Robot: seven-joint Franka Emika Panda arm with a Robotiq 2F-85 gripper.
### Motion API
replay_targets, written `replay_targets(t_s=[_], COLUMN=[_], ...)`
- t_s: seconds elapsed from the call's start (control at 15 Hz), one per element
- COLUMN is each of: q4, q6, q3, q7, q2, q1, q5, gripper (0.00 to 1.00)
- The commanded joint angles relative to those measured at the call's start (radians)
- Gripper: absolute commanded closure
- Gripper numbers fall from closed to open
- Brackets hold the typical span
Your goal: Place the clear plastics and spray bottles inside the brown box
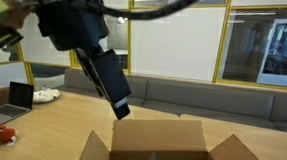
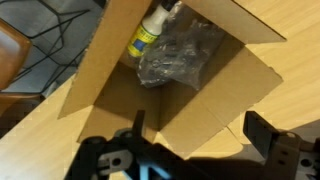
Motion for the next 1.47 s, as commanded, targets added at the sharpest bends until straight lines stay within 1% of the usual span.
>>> replay_targets(t_s=[0.0,0.13,0.27,0.4,0.47,0.53,0.67,0.73,0.93,1.4], q4=[0.0,0.0,0.0,0.0,0.0,-0.001,-0.006,-0.009,-0.011,-0.011], q6=[0.155,0.215,0.233,0.191,0.154,0.124,0.064,0.106,0.074,0.069], q3=[-0.132,-0.209,-0.274,-0.315,-0.308,-0.295,-0.258,-0.27,-0.254,-0.251], q7=[-0.009,-0.032,-0.063,-0.105,-0.109,-0.104,-0.064,-0.103,-0.103,-0.103], q2=[0.042,0.047,0.04,0.028,0.038,0.046,0.062,0.054,0.054,0.058], q1=[0.152,0.244,0.341,0.433,0.455,0.464,0.449,0.393,0.392,0.392], q5=[-0.01,-0.026,-0.038,-0.048,-0.067,-0.09,-0.133,-0.091,-0.104,-0.107], gripper=[0.0,0.0,0.0,0.0,0.0,0.0,0.0,0.0,0.0,0.0])
